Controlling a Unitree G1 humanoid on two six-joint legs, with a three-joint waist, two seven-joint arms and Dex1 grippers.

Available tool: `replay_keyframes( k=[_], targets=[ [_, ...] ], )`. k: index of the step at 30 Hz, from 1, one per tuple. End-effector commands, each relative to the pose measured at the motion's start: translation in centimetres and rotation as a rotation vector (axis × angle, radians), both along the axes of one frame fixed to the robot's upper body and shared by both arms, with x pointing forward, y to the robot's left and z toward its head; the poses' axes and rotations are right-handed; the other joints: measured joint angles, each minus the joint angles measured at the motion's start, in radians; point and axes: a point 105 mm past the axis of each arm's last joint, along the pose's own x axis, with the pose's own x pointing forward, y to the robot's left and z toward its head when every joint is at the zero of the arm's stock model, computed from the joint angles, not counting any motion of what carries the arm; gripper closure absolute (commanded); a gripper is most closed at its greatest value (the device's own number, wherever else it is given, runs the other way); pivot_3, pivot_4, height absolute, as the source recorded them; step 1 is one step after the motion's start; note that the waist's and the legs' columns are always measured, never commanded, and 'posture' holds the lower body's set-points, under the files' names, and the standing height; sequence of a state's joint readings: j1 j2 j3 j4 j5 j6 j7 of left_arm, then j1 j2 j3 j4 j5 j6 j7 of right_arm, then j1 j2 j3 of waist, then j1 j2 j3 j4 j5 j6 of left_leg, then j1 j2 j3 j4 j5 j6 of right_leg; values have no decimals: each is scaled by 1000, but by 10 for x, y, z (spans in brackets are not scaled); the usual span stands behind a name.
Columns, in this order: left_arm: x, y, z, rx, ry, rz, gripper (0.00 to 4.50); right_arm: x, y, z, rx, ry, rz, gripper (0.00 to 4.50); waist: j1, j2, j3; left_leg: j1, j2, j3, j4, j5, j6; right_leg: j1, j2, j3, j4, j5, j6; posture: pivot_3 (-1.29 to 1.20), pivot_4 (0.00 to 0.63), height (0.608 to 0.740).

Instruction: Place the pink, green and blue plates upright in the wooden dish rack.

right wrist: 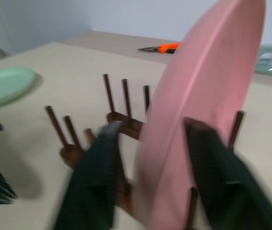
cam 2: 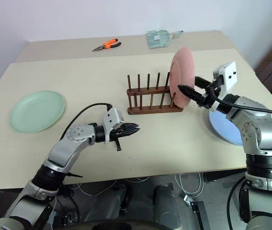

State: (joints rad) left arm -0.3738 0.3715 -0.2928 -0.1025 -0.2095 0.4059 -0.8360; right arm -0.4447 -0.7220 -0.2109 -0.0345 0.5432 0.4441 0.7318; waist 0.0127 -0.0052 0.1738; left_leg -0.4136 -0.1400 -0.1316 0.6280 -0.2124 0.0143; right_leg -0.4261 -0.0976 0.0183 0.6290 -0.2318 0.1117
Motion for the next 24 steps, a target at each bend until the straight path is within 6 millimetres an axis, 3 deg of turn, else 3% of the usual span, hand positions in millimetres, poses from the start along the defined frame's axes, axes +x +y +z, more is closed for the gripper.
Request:
replay_keyframes(
  k=[1,5,7,10,11,15,18,21,24],
  targets=[
    [4,6,17,-30,-59,25,2218,-10,-12,24,-118,-154,-73,1480,1,0,0,0,0,0,0,0,0,0,0,0,0,0,0,0,150,719],
    [25,29,27,-41,-121,176,388,-27,-22,30,-210,-162,-95,1480,3,0,0,-1,0,0,0,0,0,0,0,0,0,0,1,0,150,719],
    [38,48,37,-85,-142,294,388,-42,-21,27,-238,-108,-42,1480,2,0,0,-1,0,0,0,0,0,-1,0,0,0,0,1,0,150,719],
    [58,87,49,-112,-197,510,323,-65,-5,18,-271,-1,90,661,-2,0,0,-1,0,-1,0,0,0,-1,0,-1,0,0,1,0,150,719],
    [64,105,52,-113,-219,600,323,-71,5,14,-288,29,143,177,-4,0,0,-1,1,0,0,0,0,-1,0,0,0,0,1,0,150,719],
    [81,187,69,-119,-290,1028,323,-85,49,-7,-363,57,295,82,-5,-1,1,-1,1,0,0,0,0,-1,0,0,1,0,1,0,150,719],
    [76,251,82,-153,-315,1371,162,-89,84,-21,-340,56,404,29,-3,-4,2,-1,1,0,0,0,0,-1,0,0,0,0,1,0,150,719],
    [54,307,88,-179,-305,1679,162,-82,109,-37,-346,51,441,29,1,-6,2,-3,1,0,1,0,0,-2,0,-1,0,1,2,0,150,719],
    [27,342,85,-166,-261,1906,162,-72,120,-47,-370,43,455,29,4,-7,2,-3,-1,0,2,0,0,-2,0,-2,0,1,3,0,150,719]
  ],
)
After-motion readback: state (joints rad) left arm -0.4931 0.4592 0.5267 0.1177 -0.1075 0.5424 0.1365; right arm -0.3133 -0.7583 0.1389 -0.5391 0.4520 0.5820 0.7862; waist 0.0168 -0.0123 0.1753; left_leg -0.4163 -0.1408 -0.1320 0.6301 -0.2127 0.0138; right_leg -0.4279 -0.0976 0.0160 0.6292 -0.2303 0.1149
